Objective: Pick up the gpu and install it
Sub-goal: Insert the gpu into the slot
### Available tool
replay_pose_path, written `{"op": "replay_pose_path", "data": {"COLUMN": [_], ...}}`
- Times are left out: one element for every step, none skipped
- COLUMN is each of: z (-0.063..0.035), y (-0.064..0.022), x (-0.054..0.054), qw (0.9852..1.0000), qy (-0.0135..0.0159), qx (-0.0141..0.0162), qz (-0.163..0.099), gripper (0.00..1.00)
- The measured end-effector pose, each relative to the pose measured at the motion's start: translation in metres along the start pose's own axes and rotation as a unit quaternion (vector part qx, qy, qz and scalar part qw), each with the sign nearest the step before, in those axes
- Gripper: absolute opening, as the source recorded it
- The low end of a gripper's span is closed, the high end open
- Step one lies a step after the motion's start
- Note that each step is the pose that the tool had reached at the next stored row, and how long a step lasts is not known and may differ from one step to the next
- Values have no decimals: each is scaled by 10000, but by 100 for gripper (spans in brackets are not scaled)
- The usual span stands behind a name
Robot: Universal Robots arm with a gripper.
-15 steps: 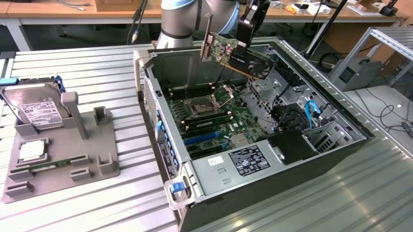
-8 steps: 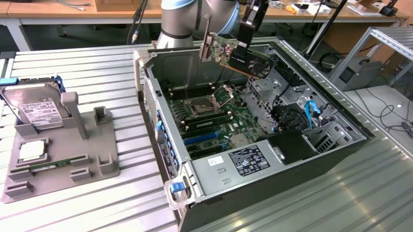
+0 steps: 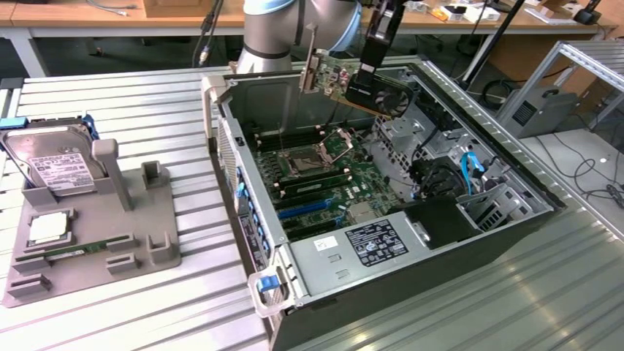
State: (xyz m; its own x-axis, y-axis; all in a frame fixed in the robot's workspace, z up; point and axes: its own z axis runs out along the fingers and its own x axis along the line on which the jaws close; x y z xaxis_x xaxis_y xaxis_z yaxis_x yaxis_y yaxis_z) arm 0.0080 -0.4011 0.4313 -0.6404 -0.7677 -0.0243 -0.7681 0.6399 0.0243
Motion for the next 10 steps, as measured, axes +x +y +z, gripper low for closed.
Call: {"op": "replay_pose_path", "data": {"z": [0,0,1,1,1,1,1,2,2,2], "y": [0,0,0,0,0,0,0,0,0,0], "x": [0,0,0,0,0,0,0,0,0,0], "qw": [10000,10000,10000,10000,9999,9999,9998,9998,9997,9997], "qy": [1,1,2,3,3,4,4,5,6,6], "qx": [-1,-1,-2,-2,-3,-4,-4,-5,-6,-6], "qz": [-33,-57,-79,-100,-123,-152,-178,-216,-238,-261], "gripper": [27,27,27,27,27,27,27,27,27,27]}}
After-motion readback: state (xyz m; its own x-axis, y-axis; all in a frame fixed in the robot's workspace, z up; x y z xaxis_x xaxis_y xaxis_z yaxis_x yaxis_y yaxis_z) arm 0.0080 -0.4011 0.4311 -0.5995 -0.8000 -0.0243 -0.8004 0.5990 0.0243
